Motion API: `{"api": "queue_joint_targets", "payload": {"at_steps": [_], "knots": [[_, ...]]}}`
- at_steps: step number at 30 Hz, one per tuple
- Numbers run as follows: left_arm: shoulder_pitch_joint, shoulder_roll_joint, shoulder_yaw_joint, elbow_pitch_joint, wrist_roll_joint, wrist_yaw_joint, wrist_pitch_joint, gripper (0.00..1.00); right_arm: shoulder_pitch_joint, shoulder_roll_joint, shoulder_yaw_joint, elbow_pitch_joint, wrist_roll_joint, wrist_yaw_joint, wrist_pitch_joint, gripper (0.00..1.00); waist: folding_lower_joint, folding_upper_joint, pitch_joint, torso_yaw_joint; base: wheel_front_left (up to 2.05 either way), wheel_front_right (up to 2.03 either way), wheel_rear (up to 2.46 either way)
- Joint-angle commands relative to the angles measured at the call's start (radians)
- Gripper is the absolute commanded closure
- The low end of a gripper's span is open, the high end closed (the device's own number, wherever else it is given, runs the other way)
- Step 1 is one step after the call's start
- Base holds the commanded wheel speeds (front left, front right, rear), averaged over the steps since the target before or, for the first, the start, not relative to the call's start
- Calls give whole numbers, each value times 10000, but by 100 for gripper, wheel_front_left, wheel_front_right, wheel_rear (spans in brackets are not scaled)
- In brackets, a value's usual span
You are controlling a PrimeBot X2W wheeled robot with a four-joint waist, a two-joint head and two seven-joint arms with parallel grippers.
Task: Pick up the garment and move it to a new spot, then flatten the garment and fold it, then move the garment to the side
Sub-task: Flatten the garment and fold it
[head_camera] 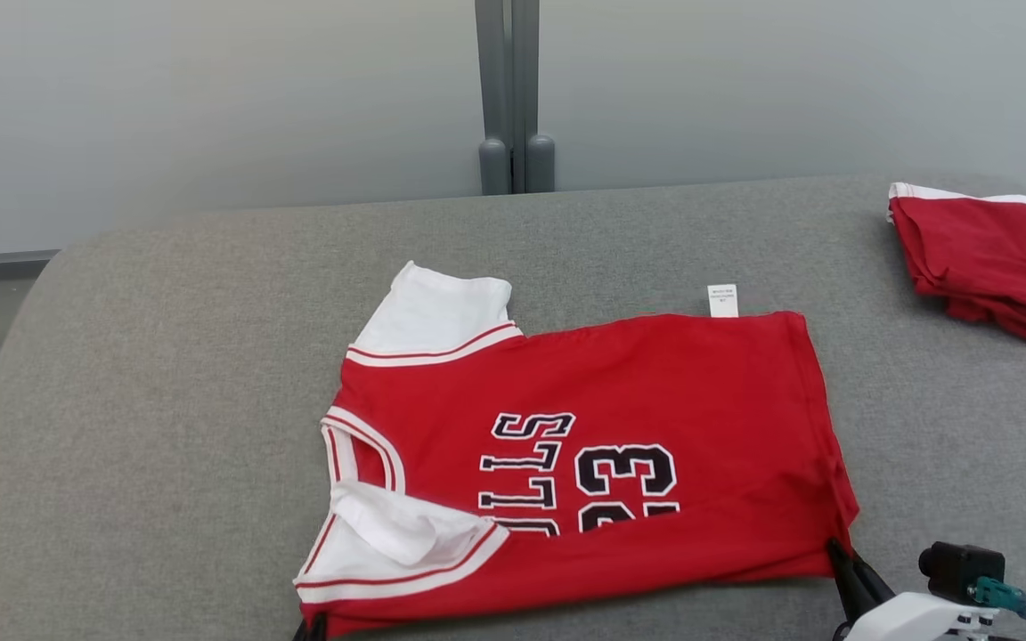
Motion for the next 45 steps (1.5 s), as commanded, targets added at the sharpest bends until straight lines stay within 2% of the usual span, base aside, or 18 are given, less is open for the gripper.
{"api": "queue_joint_targets", "payload": {"at_steps": [1,2,3,4,14,22,31,36,45], "knots": [[142,67,-35,-70,78,111,-11,100,199,8,-84,-66,65,-22,56,100,0,-1,-37,24,0,0,0],[187,29,-55,-129,90,134,-12,52,290,34,-132,-108,44,-22,104,69,0,-1,-53,32,0,0,0],[206,7,-64,-145,85,156,-15,0,343,71,-164,-135,18,-22,119,13,0,-1,-64,31,0,0,0],[178,6,-73,-170,123,181,-19,0,373,130,-206,-154,-6,-22,145,0,0,-1,-78,19,0,0,0],[-563,41,382,-839,813,325,-43,0,-74,512,-798,-771,-1154,-20,-200,0,0,-1,-215,-217,0,0,0],[-994,-121,1279,-1840,1636,411,-46,0,-112,877,-1754,-2477,-2201,-20,-293,0,0,-1,-316,-284,0,0,0],[-1107,199,2200,-2578,2366,152,-35,0,493,1173,-2135,-4089,-3305,-20,-294,0,0,-1,-373,-291,0,0,0],[-776,322,2542,-2885,2500,-109,-37,0,713,1103,-2253,-4321,-3537,-20,-295,0,0,-1,-415,-284,0,0,0],[-264,185,2665,-2867,2643,-381,-36,0,1039,1083,-2339,-4185,-3700,-20,-296,0,0,-1,-504,-212,0,0,0]]}}
